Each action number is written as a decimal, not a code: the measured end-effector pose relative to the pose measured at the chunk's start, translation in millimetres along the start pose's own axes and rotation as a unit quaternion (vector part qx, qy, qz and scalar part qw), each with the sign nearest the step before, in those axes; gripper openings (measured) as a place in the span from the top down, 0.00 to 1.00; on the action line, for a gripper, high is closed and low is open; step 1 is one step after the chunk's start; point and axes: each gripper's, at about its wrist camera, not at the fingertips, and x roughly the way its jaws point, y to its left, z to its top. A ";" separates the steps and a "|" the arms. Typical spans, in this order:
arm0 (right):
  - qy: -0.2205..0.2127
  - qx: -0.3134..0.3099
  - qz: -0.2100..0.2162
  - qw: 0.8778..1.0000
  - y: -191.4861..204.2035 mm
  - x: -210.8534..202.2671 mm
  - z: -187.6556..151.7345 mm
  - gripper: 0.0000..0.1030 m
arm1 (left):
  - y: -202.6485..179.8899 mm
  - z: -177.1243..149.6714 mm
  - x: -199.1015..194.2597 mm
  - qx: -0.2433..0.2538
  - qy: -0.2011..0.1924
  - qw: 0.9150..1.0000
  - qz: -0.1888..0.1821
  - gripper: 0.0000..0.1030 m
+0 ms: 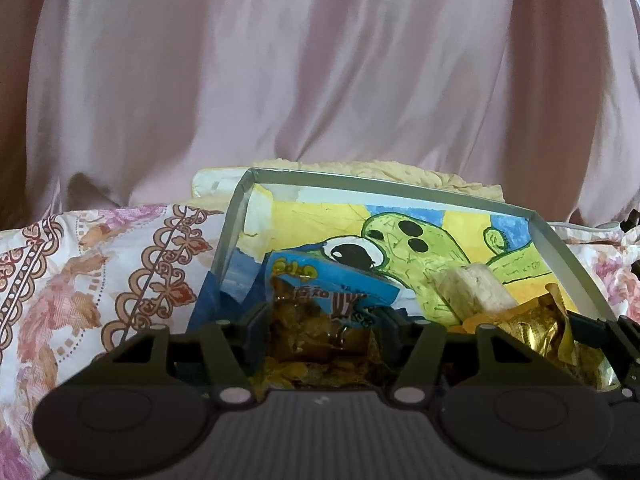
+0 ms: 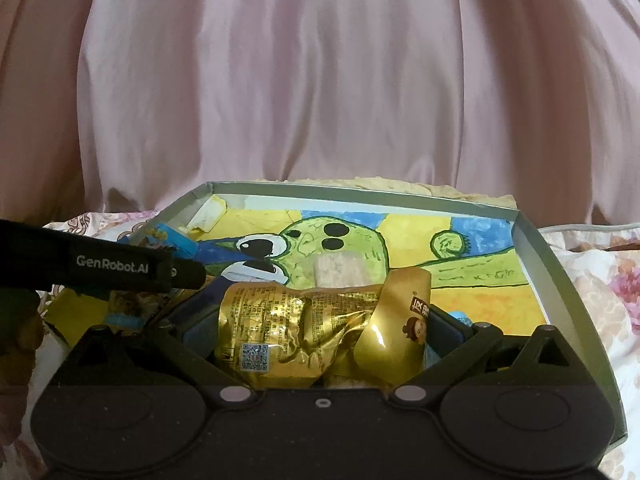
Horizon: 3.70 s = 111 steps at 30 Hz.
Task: Organize snacks
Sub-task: 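Carry both held packets over the gray tray and lower them inside, then open both tools to release the packets into the tray, then move both open tools back over the remaining snacks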
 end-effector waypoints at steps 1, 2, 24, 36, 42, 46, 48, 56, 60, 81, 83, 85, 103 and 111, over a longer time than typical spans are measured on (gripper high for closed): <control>0.000 0.000 0.000 1.000 -0.3 -0.5 0.2 0.02 | -0.2 0.0 -0.3 0.000 -0.001 1.000 0.001 0.36; -0.001 0.000 0.001 1.000 -0.3 -1.3 0.4 0.02 | -0.5 0.3 -0.6 0.001 -0.002 1.000 0.002 0.35; 0.006 0.055 0.019 0.998 -7.6 -20.6 3.2 0.01 | -8.6 5.2 -41.9 -0.005 -0.047 0.999 0.013 0.07; 0.012 0.058 0.012 0.998 -0.7 -23.4 4.7 0.01 | -1.3 6.9 -59.2 -0.009 -0.059 0.998 0.019 0.04; -0.005 -0.003 -0.010 1.000 11.9 -28.7 5.4 0.01 | 4.0 6.0 -64.5 -0.015 -0.061 0.998 0.025 0.04; 0.015 -0.011 0.003 1.000 11.4 -25.5 9.6 0.01 | 6.1 5.6 -69.0 -0.015 -0.063 0.998 0.025 0.03; 0.019 -0.040 0.004 0.999 15.9 -25.0 10.0 0.01 | 7.4 5.7 -71.8 -0.014 -0.065 0.997 0.026 0.03; 0.052 0.117 0.082 0.988 -19.1 -20.9 23.4 0.01 | 18.1 1.4 -80.5 -0.021 -0.066 0.997 0.033 0.03; 0.013 0.065 0.049 0.997 -6.0 -35.7 23.2 0.01 | 22.6 -0.7 -85.1 -0.025 -0.067 0.997 0.037 0.03; -0.071 -0.071 -0.105 0.989 37.8 -67.0 12.0 0.01 | 23.4 -12.3 -119.8 -0.006 -0.079 0.995 0.053 0.03; -0.072 -0.112 -0.124 0.983 45.8 -64.6 6.7 0.01 | 22.8 -12.1 -121.1 -0.005 -0.080 0.995 0.054 0.03; -0.031 -0.162 -0.137 0.977 52.3 -54.6 3.3 0.01 | 22.6 -12.1 -121.1 -0.003 -0.079 0.995 0.055 0.03; 0.078 -0.088 -0.038 0.992 22.0 -59.8 -14.7 0.01 | 26.4 -20.5 -124.0 -0.018 -0.070 0.996 0.048 0.03; 0.029 -0.063 -0.027 0.997 17.4 -101.9 -18.4 0.01 | 23.1 -30.8 -133.2 -0.029 -0.069 0.996 0.043 0.03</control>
